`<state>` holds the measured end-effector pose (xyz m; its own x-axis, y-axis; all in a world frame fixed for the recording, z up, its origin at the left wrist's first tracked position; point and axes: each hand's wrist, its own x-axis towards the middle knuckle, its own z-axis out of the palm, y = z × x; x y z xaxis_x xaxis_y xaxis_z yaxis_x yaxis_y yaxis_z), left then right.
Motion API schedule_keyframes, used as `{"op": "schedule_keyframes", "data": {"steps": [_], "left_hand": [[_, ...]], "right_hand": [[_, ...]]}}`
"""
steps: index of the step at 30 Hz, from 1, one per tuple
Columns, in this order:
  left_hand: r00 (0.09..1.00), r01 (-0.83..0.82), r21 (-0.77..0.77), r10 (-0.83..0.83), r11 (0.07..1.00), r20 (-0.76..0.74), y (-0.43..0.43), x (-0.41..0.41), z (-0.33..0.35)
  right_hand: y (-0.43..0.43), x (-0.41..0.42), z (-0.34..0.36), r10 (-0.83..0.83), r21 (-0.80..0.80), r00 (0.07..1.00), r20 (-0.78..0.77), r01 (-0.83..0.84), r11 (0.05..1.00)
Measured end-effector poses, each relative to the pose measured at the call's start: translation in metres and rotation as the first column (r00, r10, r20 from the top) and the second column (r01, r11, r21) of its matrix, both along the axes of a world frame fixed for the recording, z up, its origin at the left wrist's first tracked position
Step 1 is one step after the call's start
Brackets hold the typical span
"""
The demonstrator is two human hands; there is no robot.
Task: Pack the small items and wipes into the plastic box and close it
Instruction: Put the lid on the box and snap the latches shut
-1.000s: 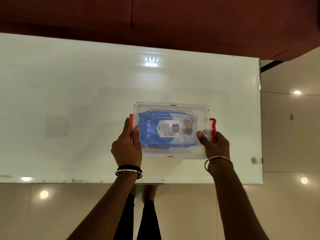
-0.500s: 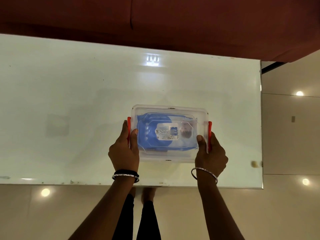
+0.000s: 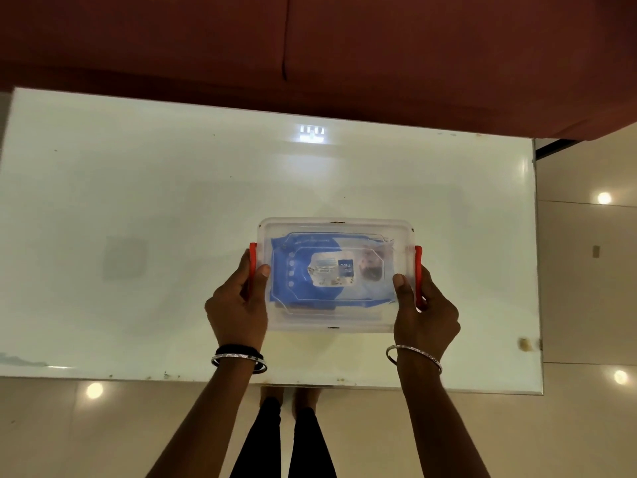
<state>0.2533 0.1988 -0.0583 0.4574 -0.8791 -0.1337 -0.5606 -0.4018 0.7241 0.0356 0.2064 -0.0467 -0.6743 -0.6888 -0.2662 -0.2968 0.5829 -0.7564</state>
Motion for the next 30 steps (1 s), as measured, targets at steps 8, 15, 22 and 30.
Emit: {"op": "schedule_keyframes", "data": {"steps": [8, 15, 22, 30], "left_hand": [[0.999, -0.039, -0.064, 0.039, 0.997, 0.003, -0.041, 0.059, 0.003], [0.997, -0.07, -0.038, 0.069, 0.997, -0.036, -0.052, 0.081, -0.009], [0.998, 0.024, -0.024, -0.025, 0.999, -0.049, -0.056, 0.096, -0.014], [0.998, 0.043, 0.01, -0.043, 0.999, -0.043, -0.055, 0.097, -0.015]], "right_hand": [[-0.04, 0.058, -0.006, 0.024, -0.005, 0.999, 0.047, -0.024, 1.0], [-0.056, 0.078, -0.016, 0.037, 0.023, 0.998, 0.048, -0.038, 0.999], [-0.051, 0.088, -0.017, 0.055, 0.007, 0.998, 0.02, -0.055, 0.998], [-0.05, 0.087, -0.017, 0.076, 0.043, 0.997, 0.003, -0.076, 0.996]]}}
